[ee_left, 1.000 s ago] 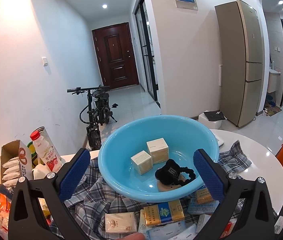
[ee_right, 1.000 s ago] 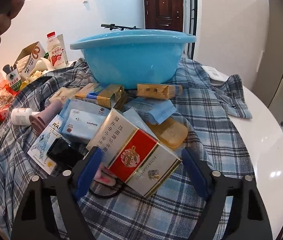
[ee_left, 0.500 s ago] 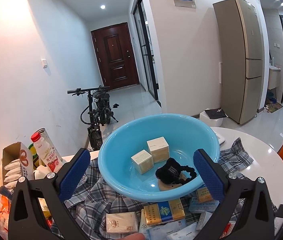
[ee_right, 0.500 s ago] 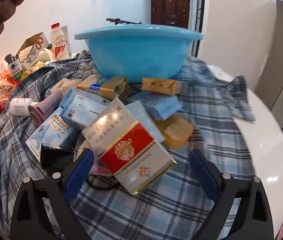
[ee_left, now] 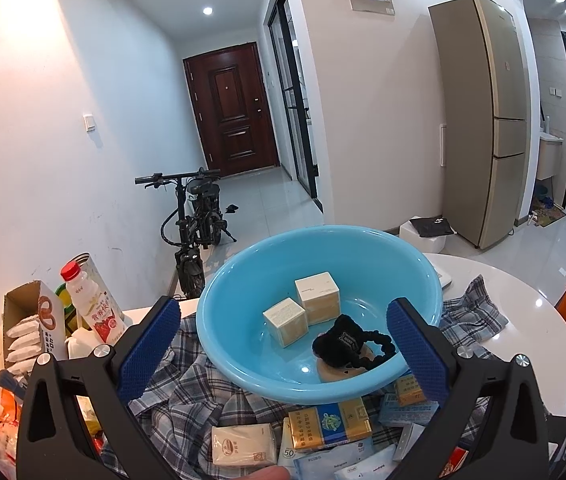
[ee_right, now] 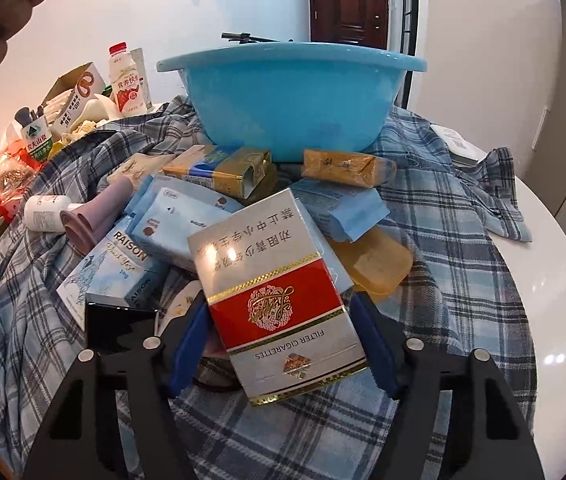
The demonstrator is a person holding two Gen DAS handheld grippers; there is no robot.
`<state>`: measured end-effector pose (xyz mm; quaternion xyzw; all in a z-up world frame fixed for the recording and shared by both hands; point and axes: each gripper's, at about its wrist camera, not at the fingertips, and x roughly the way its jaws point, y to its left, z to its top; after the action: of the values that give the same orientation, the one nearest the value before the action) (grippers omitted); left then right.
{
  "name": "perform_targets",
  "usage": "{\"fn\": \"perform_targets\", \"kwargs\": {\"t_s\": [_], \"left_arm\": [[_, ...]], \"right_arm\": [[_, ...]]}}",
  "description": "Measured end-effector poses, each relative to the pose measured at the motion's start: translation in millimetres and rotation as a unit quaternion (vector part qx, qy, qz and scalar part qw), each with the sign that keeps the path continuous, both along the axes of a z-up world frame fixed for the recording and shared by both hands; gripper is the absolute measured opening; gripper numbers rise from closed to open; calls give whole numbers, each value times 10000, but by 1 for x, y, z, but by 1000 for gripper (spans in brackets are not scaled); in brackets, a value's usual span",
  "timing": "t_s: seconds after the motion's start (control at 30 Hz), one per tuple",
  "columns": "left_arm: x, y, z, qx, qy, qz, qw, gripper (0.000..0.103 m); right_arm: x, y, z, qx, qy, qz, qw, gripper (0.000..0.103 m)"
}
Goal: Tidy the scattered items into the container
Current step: 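Lower the right gripper onto the red-and-white cigarette pack and close on it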
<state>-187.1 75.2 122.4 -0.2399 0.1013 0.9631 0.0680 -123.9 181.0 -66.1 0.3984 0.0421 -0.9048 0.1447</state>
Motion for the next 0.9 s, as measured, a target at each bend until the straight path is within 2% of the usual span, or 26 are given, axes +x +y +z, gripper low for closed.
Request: {"fn": "perform_targets", "kwargs": {"t_s": [0.2,0.5,0.6,0.73,0.9], "left_arm": [[2,-6,4,105,37,-4,9999,103],[20,-16,13,236,170,-26,9996,103],[34,-15,10,-29,123,-98,9999,103],[66,-18,-7,-563,333,178,9977,103],[106,-26,-41,-784,263,234,9963,103]], "right_arm": [[13,11,15,-193,233,-177,9994,64],[26,20,26,-334,368,-392,9980,62],[32,23,26,-354,386,-398,9978,62],[38,30,26,-475,438,-419,9970,62],[45,39,24,-576,476,-478,9961,62]]}}
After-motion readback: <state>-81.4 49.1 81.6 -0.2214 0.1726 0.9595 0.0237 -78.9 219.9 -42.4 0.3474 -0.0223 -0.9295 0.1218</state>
